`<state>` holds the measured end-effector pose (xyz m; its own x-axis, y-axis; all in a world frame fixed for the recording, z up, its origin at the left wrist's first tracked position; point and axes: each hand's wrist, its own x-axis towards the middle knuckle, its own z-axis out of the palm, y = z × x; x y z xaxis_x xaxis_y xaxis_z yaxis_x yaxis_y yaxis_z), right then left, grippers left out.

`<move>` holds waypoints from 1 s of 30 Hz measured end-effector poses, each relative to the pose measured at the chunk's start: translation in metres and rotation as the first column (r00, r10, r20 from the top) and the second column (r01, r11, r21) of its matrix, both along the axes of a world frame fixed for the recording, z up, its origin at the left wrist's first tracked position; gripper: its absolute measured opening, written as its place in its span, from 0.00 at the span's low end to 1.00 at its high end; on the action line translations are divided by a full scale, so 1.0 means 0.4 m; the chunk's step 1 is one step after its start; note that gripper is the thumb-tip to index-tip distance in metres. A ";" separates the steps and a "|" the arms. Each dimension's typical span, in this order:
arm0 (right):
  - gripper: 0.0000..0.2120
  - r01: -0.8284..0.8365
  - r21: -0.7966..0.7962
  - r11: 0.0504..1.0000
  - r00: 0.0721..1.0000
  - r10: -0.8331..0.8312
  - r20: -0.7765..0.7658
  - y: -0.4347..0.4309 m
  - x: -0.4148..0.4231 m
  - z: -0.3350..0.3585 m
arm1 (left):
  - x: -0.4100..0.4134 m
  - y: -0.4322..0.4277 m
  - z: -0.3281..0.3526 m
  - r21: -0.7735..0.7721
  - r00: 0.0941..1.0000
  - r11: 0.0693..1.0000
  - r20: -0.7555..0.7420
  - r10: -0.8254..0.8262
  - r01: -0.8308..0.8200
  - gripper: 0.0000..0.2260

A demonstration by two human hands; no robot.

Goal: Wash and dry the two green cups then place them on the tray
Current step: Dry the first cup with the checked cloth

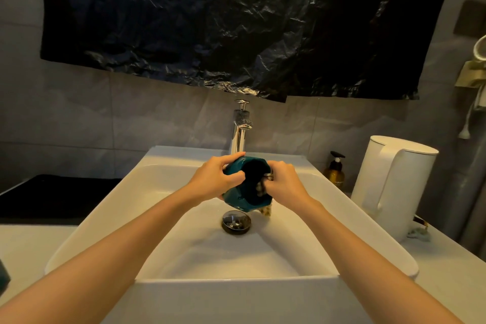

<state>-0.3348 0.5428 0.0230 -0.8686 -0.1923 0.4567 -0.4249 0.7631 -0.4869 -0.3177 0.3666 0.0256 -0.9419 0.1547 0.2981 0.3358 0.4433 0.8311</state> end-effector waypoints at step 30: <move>0.24 -0.234 -0.064 0.970 0.893 0.241 0.380 -0.006 0.020 0.009 | -0.002 -0.009 0.003 -0.047 0.983 0.999 0.180 0.027 -0.019 0.20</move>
<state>-0.3269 0.5405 0.0267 -0.9061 -0.4100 0.1040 -0.3714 0.6537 -0.6594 -0.3186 0.3629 0.0270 -0.9831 0.1412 0.1164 0.1713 0.4871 0.8564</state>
